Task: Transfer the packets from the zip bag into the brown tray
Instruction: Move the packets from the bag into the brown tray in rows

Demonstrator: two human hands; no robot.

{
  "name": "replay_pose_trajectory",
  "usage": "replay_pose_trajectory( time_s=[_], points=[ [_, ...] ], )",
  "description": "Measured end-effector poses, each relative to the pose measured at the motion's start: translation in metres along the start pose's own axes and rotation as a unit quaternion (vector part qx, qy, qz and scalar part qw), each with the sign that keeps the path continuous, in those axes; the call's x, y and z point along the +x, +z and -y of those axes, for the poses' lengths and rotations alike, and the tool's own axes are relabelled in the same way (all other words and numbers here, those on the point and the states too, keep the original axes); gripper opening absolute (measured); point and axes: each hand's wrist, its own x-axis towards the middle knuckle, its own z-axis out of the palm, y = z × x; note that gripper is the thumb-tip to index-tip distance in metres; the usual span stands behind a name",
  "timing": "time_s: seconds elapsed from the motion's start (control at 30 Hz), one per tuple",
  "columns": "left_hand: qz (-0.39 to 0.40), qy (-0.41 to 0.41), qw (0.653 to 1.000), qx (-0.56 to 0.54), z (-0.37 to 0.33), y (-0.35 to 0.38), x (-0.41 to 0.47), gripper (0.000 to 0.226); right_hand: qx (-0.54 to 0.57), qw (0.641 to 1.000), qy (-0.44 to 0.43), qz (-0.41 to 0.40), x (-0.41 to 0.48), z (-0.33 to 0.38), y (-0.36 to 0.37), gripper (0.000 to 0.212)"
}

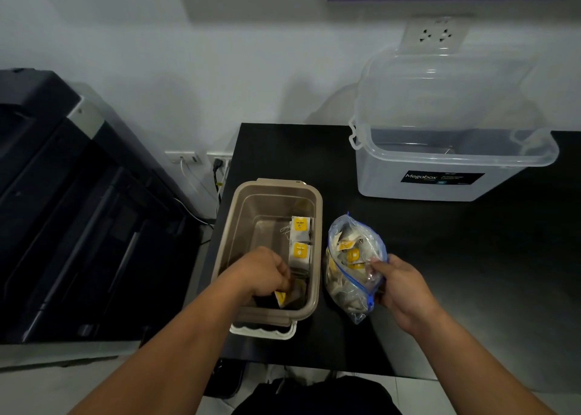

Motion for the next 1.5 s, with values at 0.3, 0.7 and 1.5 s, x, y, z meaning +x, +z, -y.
replay_pose_trajectory(
  time_s=[0.3, 0.7, 1.5],
  points=[
    [0.027, -0.064, 0.998, -0.010, -0.007, 0.008, 0.009, 0.020, -0.001, 1.000, 0.004, 0.007, 0.002, -0.001, -0.001, 0.019],
    [0.048, -0.112, 0.985, 0.124, -0.011, 0.007, 0.025, 0.013, 0.000, 1.000, 0.009, 0.010, 0.005, -0.002, -0.003, 0.018],
    [0.080, -0.067, 0.967, 0.232, -0.018, -0.003, 0.008, 0.008, -0.041, 0.999, -0.021, -0.007, 0.004, -0.011, -0.006, 0.015]
  ],
)
